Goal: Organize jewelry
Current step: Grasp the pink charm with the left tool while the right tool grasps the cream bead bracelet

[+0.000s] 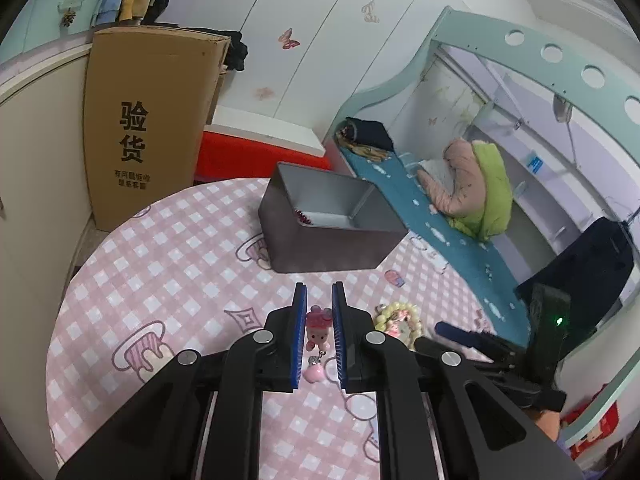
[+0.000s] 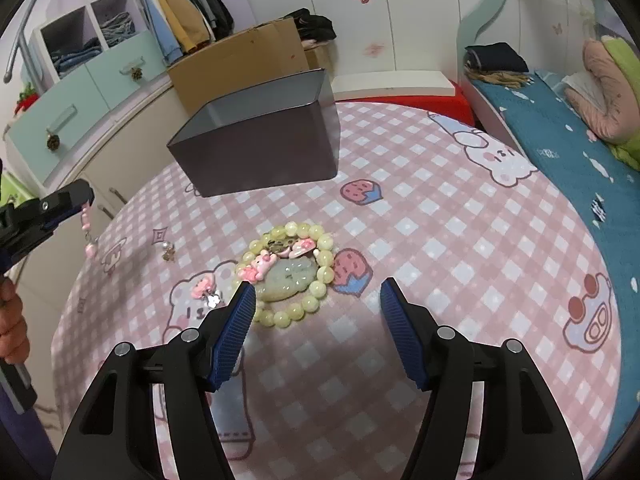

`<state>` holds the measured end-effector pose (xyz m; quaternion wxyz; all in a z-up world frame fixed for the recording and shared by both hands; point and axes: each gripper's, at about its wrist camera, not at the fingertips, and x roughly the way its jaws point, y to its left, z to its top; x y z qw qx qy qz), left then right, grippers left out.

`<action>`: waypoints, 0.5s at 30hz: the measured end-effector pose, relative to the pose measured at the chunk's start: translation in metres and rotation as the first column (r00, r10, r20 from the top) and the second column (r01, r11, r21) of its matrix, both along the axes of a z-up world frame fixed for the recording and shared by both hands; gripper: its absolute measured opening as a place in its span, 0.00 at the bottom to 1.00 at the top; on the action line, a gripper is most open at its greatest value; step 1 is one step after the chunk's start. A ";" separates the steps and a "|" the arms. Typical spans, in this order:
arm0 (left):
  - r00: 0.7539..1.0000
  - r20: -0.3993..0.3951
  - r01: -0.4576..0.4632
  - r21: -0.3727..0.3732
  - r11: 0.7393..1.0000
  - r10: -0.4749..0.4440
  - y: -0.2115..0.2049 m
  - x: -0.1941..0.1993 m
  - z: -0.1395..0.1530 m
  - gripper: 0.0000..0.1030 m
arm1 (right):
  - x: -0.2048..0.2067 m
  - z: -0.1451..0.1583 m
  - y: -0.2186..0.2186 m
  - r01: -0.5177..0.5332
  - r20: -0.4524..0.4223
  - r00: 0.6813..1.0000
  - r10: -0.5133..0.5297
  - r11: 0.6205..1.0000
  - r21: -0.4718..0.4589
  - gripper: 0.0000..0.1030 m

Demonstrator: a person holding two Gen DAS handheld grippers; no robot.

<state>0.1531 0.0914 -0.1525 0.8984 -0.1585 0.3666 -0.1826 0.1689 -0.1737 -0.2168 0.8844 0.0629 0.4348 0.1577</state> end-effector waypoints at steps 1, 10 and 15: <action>1.000 -0.003 0.002 0.005 1.000 -0.002 -0.001 0.000 -0.001 0.11 | 0.002 0.000 0.001 0.000 -0.003 1.000 0.000 1.000 -0.002 0.53; 0.999 -0.030 0.028 0.018 0.999 -0.028 -0.010 0.000 -0.012 0.11 | 0.017 -0.006 0.007 -0.018 -0.015 1.000 0.018 1.000 -0.005 0.21; 0.998 -0.030 0.050 0.011 0.999 -0.050 -0.015 0.000 -0.011 0.11 | 0.012 0.002 0.013 -0.032 0.014 0.999 0.033 0.999 -0.039 0.12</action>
